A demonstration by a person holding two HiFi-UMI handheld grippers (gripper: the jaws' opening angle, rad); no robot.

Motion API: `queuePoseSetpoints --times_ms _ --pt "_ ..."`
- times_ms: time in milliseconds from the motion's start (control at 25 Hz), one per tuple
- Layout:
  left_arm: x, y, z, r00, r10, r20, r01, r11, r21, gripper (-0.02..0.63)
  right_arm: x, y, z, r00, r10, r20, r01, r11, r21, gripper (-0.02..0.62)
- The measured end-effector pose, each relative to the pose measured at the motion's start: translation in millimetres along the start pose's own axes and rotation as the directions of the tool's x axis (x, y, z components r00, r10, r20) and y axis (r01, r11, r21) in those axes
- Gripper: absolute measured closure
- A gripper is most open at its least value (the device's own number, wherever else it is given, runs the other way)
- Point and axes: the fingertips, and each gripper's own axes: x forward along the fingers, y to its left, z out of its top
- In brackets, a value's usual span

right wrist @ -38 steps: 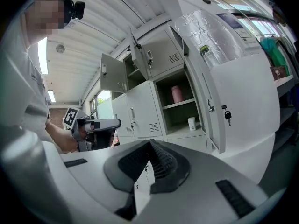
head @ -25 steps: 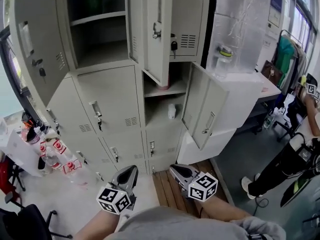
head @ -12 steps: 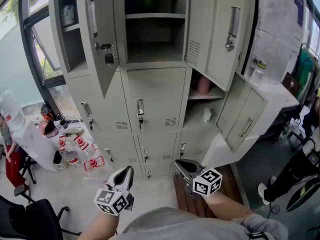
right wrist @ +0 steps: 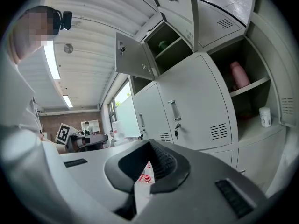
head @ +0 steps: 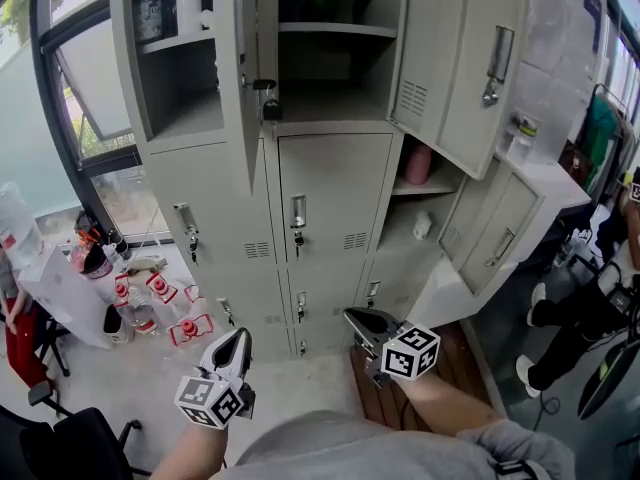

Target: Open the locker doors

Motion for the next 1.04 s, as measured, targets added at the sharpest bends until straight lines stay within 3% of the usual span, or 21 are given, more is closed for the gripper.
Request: queuePoseSetpoints --times_ms 1040 --pt "13 -13 -3 1.0 0.004 0.008 -0.004 1.0 -0.004 0.603 -4 -21 1 0.999 0.001 -0.036 -0.001 1.0 -0.011 0.589"
